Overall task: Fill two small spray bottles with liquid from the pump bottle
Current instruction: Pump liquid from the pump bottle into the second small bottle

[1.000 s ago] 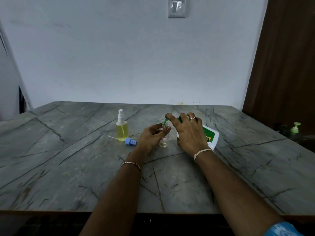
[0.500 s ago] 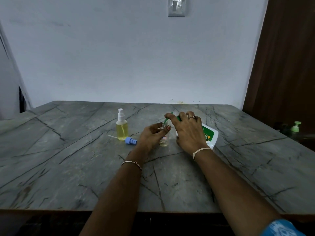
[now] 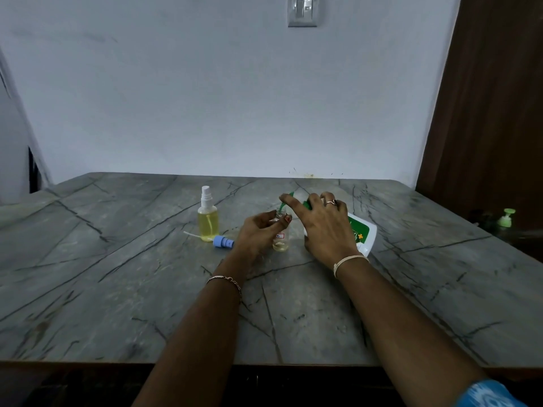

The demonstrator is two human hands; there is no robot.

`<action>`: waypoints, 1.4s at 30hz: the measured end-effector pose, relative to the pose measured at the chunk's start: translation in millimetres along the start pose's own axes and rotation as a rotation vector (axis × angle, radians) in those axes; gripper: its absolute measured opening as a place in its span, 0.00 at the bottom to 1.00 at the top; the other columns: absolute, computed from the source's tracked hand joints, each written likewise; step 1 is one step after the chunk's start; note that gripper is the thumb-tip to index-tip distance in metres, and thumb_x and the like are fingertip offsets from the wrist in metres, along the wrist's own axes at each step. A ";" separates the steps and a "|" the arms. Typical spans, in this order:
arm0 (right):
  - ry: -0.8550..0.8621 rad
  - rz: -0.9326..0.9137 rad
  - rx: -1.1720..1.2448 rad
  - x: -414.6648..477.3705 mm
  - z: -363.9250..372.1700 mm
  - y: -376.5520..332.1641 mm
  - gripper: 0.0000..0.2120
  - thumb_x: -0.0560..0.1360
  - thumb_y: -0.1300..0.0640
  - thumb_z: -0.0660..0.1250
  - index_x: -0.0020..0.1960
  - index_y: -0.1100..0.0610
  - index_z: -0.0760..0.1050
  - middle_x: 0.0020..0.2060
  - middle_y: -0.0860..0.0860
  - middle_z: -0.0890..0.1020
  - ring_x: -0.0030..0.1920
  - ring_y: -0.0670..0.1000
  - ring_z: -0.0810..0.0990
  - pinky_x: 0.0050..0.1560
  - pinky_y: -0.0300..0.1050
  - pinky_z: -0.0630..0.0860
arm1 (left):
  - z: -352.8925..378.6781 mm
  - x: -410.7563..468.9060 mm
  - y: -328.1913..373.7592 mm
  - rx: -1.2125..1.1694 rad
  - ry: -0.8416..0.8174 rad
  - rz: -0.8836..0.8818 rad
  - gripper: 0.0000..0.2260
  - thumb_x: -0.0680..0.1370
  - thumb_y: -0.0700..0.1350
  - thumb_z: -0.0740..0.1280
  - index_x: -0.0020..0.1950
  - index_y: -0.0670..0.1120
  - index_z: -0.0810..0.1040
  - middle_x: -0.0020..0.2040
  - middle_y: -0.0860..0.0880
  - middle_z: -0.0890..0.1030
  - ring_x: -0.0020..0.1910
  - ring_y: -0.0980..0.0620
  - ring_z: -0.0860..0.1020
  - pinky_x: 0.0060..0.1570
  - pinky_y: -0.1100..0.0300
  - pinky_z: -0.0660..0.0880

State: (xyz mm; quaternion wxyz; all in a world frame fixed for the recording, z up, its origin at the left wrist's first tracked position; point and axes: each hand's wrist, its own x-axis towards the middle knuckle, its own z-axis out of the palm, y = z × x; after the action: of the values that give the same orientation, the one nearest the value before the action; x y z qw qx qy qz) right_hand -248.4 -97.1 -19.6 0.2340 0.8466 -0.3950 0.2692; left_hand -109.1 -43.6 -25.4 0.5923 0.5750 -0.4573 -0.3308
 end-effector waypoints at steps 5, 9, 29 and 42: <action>0.002 0.028 0.023 4.6 0.1 -2.7 0.40 0.69 0.62 0.68 0.73 0.42 0.54 0.58 0.55 0.74 0.61 0.60 0.69 0.59 0.56 0.67 | 0.7 0.9 -0.3 0.004 0.002 -0.007 0.36 0.59 0.62 0.73 0.62 0.45 0.77 0.54 0.45 0.83 0.52 0.47 0.82 0.57 0.45 0.77; 0.009 0.023 0.009 4.0 -0.2 -1.4 0.39 0.69 0.62 0.68 0.73 0.42 0.54 0.56 0.55 0.74 0.60 0.60 0.70 0.57 0.56 0.68 | 0.5 5.3 -5.3 0.014 0.013 -0.001 0.40 0.56 0.67 0.75 0.62 0.46 0.78 0.54 0.44 0.83 0.51 0.47 0.82 0.57 0.44 0.77; 0.012 0.009 -0.007 4.8 2.5 0.6 0.38 0.69 0.62 0.68 0.72 0.43 0.55 0.57 0.55 0.74 0.61 0.60 0.69 0.58 0.56 0.67 | 2.2 3.4 -3.6 0.043 -0.001 0.021 0.40 0.60 0.62 0.72 0.67 0.44 0.73 0.58 0.44 0.81 0.54 0.48 0.81 0.59 0.45 0.76; 0.006 0.007 -0.005 3.8 1.7 1.7 0.40 0.68 0.62 0.69 0.72 0.42 0.53 0.57 0.56 0.74 0.60 0.60 0.70 0.57 0.56 0.68 | 2.6 7.3 -7.4 0.074 -0.014 0.063 0.39 0.61 0.64 0.71 0.65 0.43 0.75 0.55 0.45 0.82 0.52 0.48 0.81 0.57 0.45 0.76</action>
State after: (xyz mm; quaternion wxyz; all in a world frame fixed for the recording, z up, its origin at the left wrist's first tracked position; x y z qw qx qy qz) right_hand -247.2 -101.2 -18.1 0.2364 0.8438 -0.3980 0.2715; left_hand -107.9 -52.1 -31.7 0.5778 0.5794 -0.4911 -0.2987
